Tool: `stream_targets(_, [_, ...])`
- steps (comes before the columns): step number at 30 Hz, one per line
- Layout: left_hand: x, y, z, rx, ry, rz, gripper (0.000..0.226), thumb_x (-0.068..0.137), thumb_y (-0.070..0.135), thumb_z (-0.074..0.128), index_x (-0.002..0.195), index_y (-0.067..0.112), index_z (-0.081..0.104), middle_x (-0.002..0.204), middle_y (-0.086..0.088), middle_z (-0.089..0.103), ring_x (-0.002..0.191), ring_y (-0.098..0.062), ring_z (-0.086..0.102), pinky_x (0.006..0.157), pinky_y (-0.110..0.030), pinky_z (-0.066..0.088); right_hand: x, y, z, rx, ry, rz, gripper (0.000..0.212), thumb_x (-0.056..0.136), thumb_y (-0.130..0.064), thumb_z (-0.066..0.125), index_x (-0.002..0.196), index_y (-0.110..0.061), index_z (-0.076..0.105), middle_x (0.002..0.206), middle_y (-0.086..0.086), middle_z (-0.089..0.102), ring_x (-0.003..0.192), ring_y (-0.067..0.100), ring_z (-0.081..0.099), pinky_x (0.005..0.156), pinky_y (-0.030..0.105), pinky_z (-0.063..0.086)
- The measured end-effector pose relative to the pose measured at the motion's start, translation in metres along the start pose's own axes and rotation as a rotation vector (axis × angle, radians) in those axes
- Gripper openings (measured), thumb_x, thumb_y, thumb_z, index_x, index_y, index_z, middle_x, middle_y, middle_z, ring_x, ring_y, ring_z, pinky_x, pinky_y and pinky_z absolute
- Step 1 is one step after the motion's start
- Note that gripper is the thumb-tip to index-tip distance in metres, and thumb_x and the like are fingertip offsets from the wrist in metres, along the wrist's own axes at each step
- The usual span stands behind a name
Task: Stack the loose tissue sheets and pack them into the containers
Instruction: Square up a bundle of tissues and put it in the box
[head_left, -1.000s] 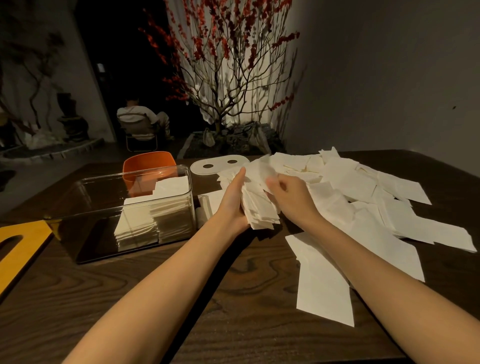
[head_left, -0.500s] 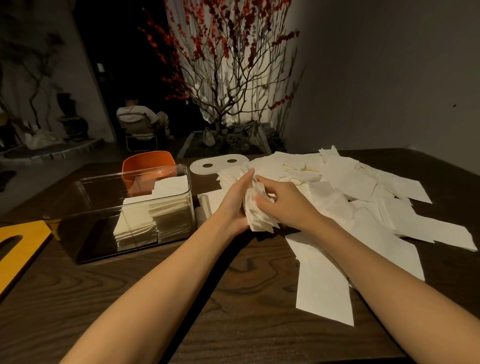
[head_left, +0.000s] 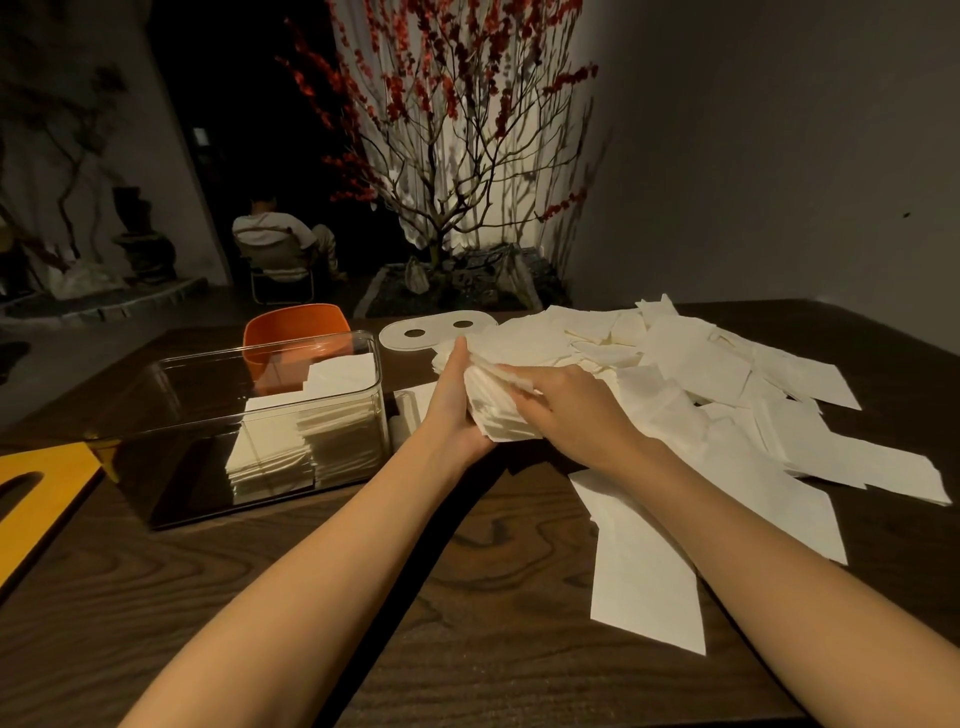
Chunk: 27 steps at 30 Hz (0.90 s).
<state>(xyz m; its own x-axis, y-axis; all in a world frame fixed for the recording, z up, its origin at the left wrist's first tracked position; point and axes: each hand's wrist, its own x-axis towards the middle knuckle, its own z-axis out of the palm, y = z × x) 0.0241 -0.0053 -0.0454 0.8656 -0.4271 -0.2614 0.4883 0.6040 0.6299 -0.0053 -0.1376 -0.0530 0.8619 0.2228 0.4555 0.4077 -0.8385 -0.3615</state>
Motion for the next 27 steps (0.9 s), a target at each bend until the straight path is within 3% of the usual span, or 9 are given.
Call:
stream_targets(5, [-0.003, 0.000, 0.001, -0.041, 0.009, 0.017, 0.050, 0.090, 0.050, 0.058, 0.101, 0.001, 0.057, 0.095, -0.019, 0.067, 0.093, -0.032, 0.063, 0.096, -0.045, 0.046, 0.001, 0.000, -0.002, 0.000, -0.054, -0.012, 0.040, 0.097, -0.036, 0.051, 0.135, -0.026, 0.053, 0.135, -0.003, 0.057, 0.121, 0.018, 0.055, 0.098, 0.033, 0.044])
stream_targets(8, [-0.004, -0.001, 0.003, -0.053, 0.023, 0.025, 0.042, 0.090, 0.044, 0.061, 0.098, 0.003, 0.059, 0.092, -0.016, 0.066, 0.091, -0.029, 0.062, 0.101, -0.045, 0.045, 0.002, 0.006, -0.003, 0.078, -0.045, -0.001, 0.042, 0.093, -0.046, 0.051, 0.129, -0.026, 0.060, 0.134, -0.006, 0.057, 0.123, 0.014, 0.054, 0.100, 0.032, 0.042])
stream_targets(10, [-0.006, 0.000, 0.003, -0.018, 0.044, 0.048, 0.034, 0.092, 0.037, 0.061, 0.095, 0.003, 0.058, 0.087, -0.019, 0.069, 0.094, -0.032, 0.063, 0.095, -0.047, 0.048, 0.003, 0.009, -0.004, 0.130, -0.018, 0.024, 0.040, 0.094, -0.047, 0.046, 0.125, -0.027, 0.064, 0.131, -0.007, 0.060, 0.120, 0.013, 0.055, 0.097, 0.031, 0.044])
stream_targets(12, [-0.006, 0.001, 0.003, 0.012, 0.076, 0.063, 0.025, 0.091, 0.028, 0.062, 0.099, 0.006, 0.054, 0.099, -0.018, 0.066, 0.104, -0.032, 0.062, 0.094, -0.047, 0.048, 0.004, 0.014, -0.005, 0.121, 0.027, 0.068, 0.037, 0.096, -0.045, 0.044, 0.120, -0.028, 0.067, 0.126, -0.007, 0.064, 0.113, 0.013, 0.058, 0.091, 0.029, 0.047])
stream_targets(14, [-0.005, 0.001, 0.002, 0.041, 0.097, 0.071, 0.017, 0.090, 0.019, 0.062, 0.098, 0.007, 0.052, 0.097, -0.014, 0.060, 0.092, -0.025, 0.061, 0.087, -0.042, 0.049, 0.006, 0.020, -0.003, 0.033, 0.071, 0.123, 0.033, 0.097, -0.041, 0.048, 0.121, -0.027, 0.066, 0.123, -0.005, 0.066, 0.107, 0.013, 0.061, 0.088, 0.029, 0.051])
stream_targets(16, [-0.004, 0.000, 0.001, 0.064, 0.119, 0.065, 0.009, 0.089, 0.011, 0.060, 0.090, 0.007, 0.052, 0.085, -0.012, 0.055, 0.078, -0.020, 0.056, 0.079, -0.038, 0.050, 0.007, 0.027, -0.002, -0.057, 0.063, 0.166, 0.031, 0.097, -0.034, 0.051, 0.124, -0.028, 0.064, 0.125, -0.003, 0.065, 0.107, 0.014, 0.061, 0.088, 0.030, 0.052])
stream_targets(21, [0.002, 0.002, -0.001, 0.141, 0.179, 0.126, 0.019, 0.088, 0.010, 0.056, 0.105, 0.009, 0.048, 0.085, -0.011, 0.048, 0.076, -0.017, 0.052, 0.069, -0.034, 0.048, 0.003, 0.041, -0.005, -0.256, -0.128, 0.140, 0.042, 0.092, -0.031, 0.058, 0.133, -0.020, 0.055, 0.137, 0.002, 0.054, 0.123, 0.021, 0.048, 0.097, 0.036, 0.045])
stream_targets(24, [0.005, 0.003, -0.004, 0.183, 0.201, 0.141, 0.007, 0.088, 0.012, 0.053, 0.093, 0.011, 0.047, 0.082, -0.010, 0.044, 0.072, -0.017, 0.048, 0.068, -0.033, 0.044, 0.003, 0.049, -0.004, -0.250, -0.285, 0.118, 0.067, 0.086, -0.032, 0.062, 0.147, -0.023, 0.035, 0.153, -0.001, 0.035, 0.141, 0.020, 0.028, 0.114, 0.041, 0.027])
stream_targets(27, [0.006, 0.003, -0.005, 0.213, 0.201, 0.141, 0.004, 0.088, 0.011, 0.051, 0.089, 0.011, 0.047, 0.080, -0.009, 0.044, 0.070, -0.017, 0.047, 0.067, -0.033, 0.043, 0.006, 0.056, -0.003, -0.269, -0.307, 0.103, 0.076, 0.086, -0.029, 0.063, 0.151, -0.028, 0.023, 0.158, -0.004, 0.023, 0.145, 0.018, 0.018, 0.119, 0.040, 0.019])
